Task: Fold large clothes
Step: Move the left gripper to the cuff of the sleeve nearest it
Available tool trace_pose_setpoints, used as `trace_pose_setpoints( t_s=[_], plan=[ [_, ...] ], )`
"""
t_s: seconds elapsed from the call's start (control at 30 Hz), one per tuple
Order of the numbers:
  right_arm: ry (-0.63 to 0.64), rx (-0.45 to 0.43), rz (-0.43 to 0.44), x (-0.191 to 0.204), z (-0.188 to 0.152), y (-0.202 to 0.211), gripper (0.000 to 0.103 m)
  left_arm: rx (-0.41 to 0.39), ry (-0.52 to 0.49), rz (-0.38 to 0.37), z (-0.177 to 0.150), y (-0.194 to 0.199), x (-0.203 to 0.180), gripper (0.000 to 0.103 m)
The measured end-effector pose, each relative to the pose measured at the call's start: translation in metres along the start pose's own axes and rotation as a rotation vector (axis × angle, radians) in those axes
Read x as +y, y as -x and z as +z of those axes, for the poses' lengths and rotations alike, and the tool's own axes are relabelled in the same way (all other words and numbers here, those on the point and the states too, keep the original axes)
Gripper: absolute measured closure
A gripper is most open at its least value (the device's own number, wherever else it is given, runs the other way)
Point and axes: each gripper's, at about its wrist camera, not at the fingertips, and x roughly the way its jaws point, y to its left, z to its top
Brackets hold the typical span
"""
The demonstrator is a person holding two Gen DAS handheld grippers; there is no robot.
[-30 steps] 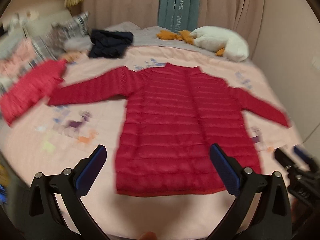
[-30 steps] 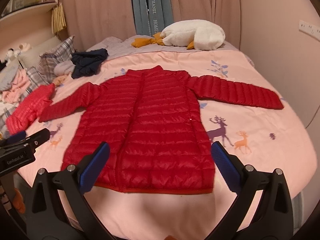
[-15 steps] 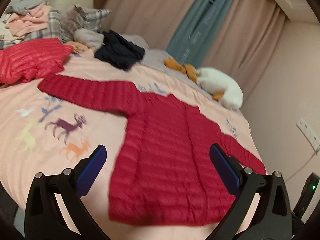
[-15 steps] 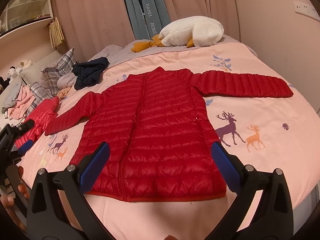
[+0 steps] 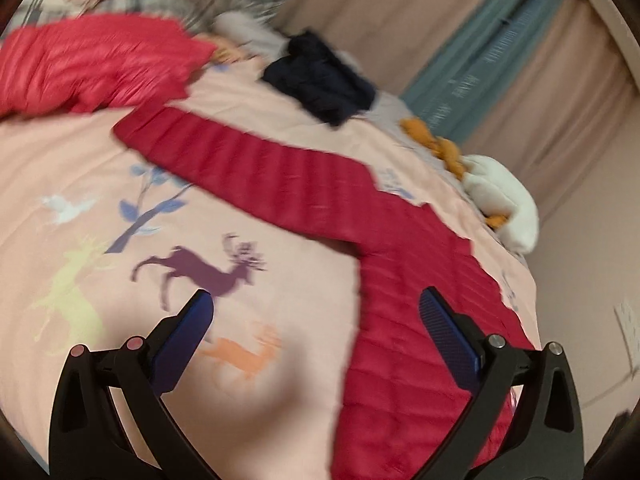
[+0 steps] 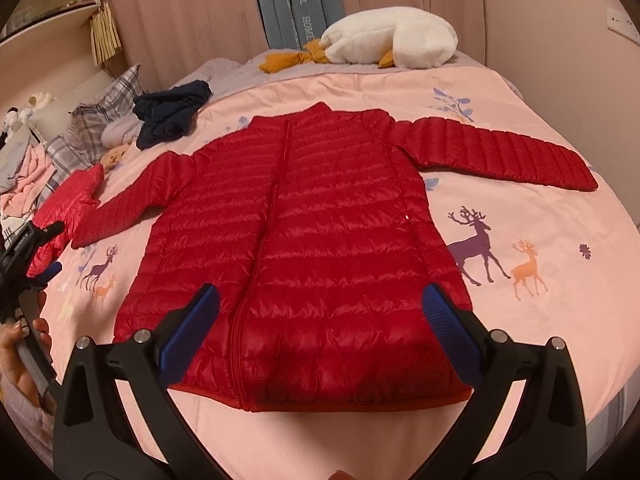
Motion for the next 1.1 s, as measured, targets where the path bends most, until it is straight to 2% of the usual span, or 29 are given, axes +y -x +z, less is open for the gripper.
trace_pose_setpoints(
  t_s=[0.13,0.2,0.3,0.43,0.7,0.87,1.1],
  plan=[
    [0.031,0.024,0.002,0.013,0.003,-0.013,0.002,0.033,0.149,0.001,0.017,-0.022,0.045,0.001],
    [0.046,0.035,0.006,0.021,0.005,-0.019,0.002,0.036,0.180,0.037,0.023,-0.028,0.059,0.001],
    [0.056,0.051,0.017,0.030,0.008,-0.029,0.002,0.037,0.191,0.087,0.034,-0.038,0.071,0.001],
    [0.075,0.076,0.030,0.042,0.010,-0.044,0.002,0.080,0.217,0.075,0.046,-0.055,0.084,0.001],
    [0.091,0.118,0.028,0.053,0.013,-0.072,0.002,0.099,0.256,0.121,0.068,-0.087,0.107,0.001],
    [0.083,0.133,0.017,0.052,0.013,-0.082,0.002,0.071,0.321,0.088,0.078,-0.095,0.122,0.001],
    [0.066,0.162,-0.001,0.044,0.014,-0.099,0.002,0.035,0.439,0.001,0.098,-0.109,0.139,0.001]
  ],
)
